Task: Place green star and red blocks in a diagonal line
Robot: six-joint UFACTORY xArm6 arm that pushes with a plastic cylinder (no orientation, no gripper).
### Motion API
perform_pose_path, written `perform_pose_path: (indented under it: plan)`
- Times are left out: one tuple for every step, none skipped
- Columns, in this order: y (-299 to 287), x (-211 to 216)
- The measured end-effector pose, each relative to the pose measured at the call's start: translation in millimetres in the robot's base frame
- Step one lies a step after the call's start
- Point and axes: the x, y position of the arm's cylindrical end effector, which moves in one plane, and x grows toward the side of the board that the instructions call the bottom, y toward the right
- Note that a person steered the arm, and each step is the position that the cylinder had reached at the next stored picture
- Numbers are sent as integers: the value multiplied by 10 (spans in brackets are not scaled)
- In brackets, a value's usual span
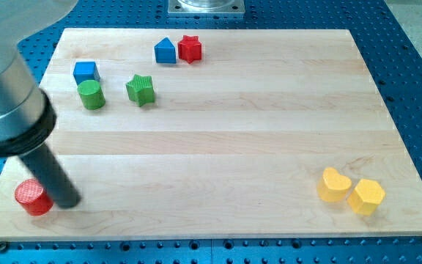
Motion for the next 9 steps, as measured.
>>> perform_pose_path:
  plan:
    - [629, -592]
    - [1275, -1232]
    - [1771, -1945]
    - [1822, -2631]
    - [1765, -3081]
    - [1368, -3090]
    - [1226, -3212]
    - [1005, -3360]
    - [770, -3109]
